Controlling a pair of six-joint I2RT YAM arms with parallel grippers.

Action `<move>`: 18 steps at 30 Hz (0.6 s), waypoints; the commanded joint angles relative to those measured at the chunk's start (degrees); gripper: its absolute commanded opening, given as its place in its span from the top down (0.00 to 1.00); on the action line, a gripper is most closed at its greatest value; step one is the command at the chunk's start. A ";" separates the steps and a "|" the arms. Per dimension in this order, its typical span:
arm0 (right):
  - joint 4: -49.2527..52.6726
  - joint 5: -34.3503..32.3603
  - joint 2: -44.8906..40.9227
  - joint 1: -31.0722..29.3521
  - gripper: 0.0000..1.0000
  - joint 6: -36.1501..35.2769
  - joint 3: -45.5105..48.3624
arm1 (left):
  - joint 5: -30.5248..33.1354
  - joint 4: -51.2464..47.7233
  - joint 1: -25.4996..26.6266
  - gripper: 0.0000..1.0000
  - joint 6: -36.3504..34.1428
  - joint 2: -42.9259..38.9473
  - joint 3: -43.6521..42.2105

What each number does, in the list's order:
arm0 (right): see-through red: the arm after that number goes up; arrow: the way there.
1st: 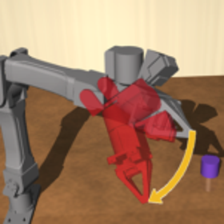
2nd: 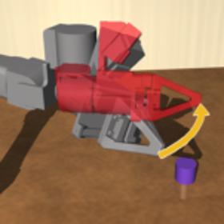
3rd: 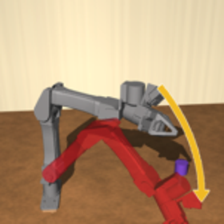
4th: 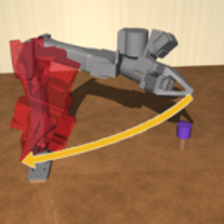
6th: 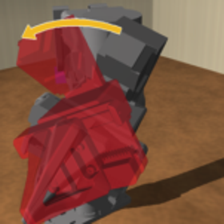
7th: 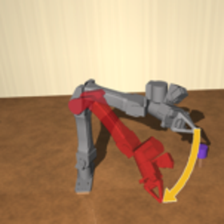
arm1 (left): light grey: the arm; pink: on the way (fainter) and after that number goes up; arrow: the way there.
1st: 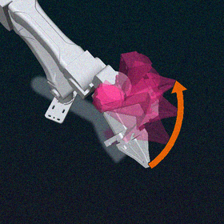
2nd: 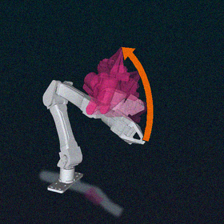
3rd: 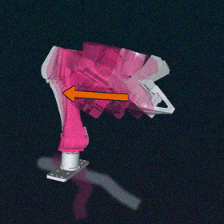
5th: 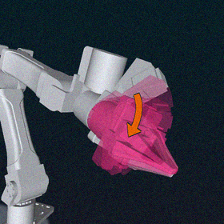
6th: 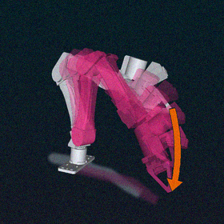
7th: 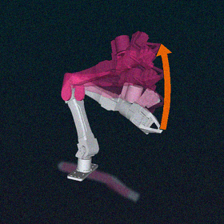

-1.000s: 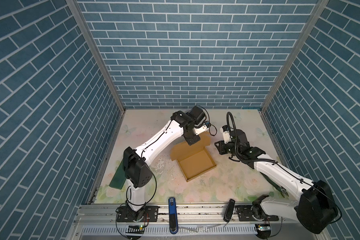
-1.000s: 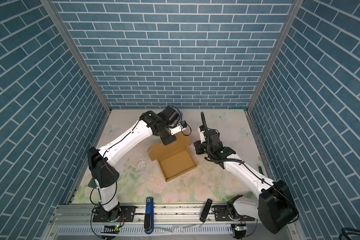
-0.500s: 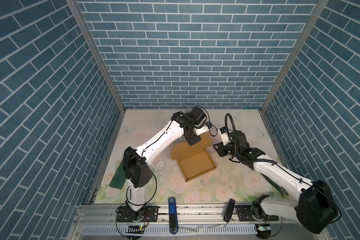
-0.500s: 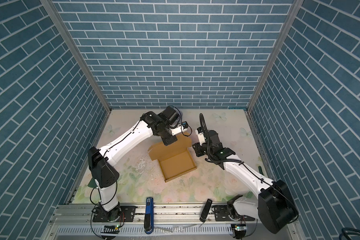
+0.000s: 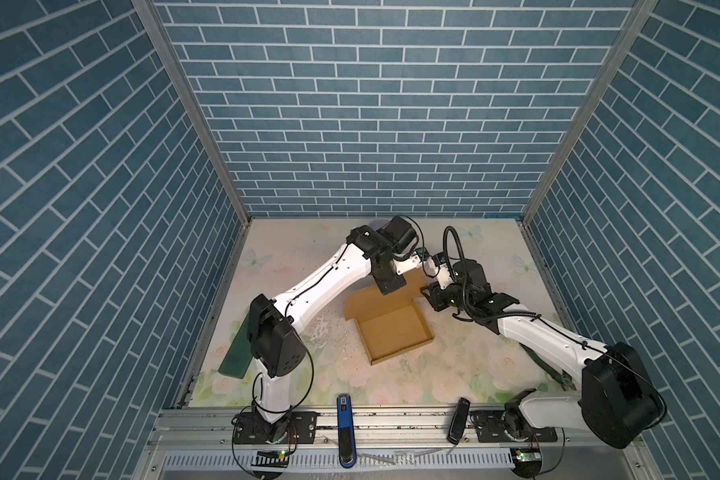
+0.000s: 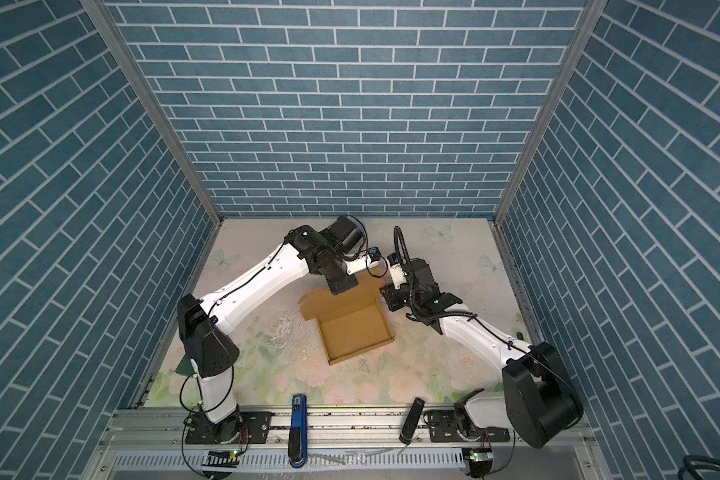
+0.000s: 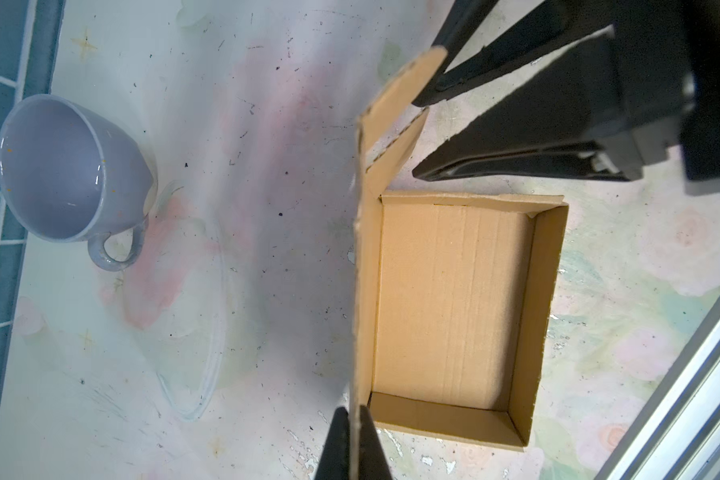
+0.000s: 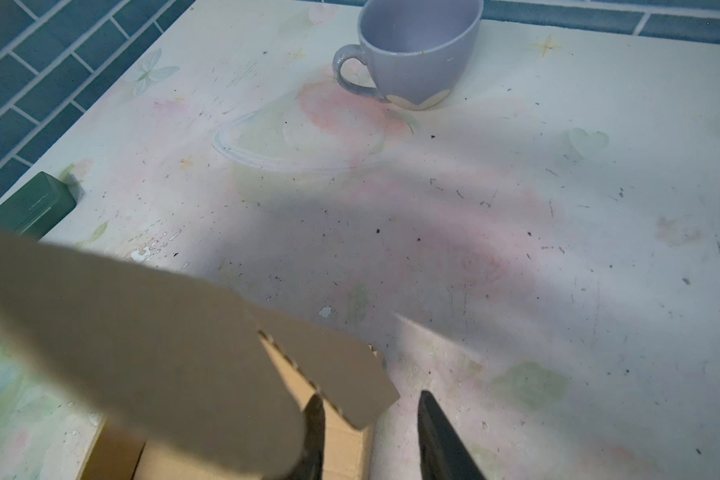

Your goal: Fold the paper box

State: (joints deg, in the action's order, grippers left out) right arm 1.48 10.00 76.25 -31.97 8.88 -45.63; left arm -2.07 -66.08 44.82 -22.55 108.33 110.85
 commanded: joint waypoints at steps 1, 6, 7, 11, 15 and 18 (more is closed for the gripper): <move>-1.49 1.32 0.92 0.24 0.62 -3.69 -2.84 | -1.22 0.18 0.44 0.96 0.13 0.13 -0.46; -1.24 2.56 1.01 0.37 0.62 -4.83 -4.00 | -1.26 0.40 0.62 0.97 0.31 0.30 -0.42; -1.14 2.90 1.05 0.33 0.63 -4.96 -4.24 | -1.27 0.43 0.62 0.97 0.31 0.30 -0.35; -1.11 3.87 1.35 0.39 0.63 -5.19 -4.82 | -1.03 0.59 0.62 0.97 0.40 0.39 -0.38; -1.78 5.23 1.80 0.33 0.67 -4.77 -4.89 | -1.23 1.02 0.62 0.97 0.79 0.39 -0.37; -1.85 5.98 2.23 0.38 0.69 -4.28 -5.09 | -1.27 1.61 0.71 0.97 1.26 0.34 -0.55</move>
State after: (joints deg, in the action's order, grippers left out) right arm 0.78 14.04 77.69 -31.83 6.33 -48.16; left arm -2.07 -65.76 45.10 -22.26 108.33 110.85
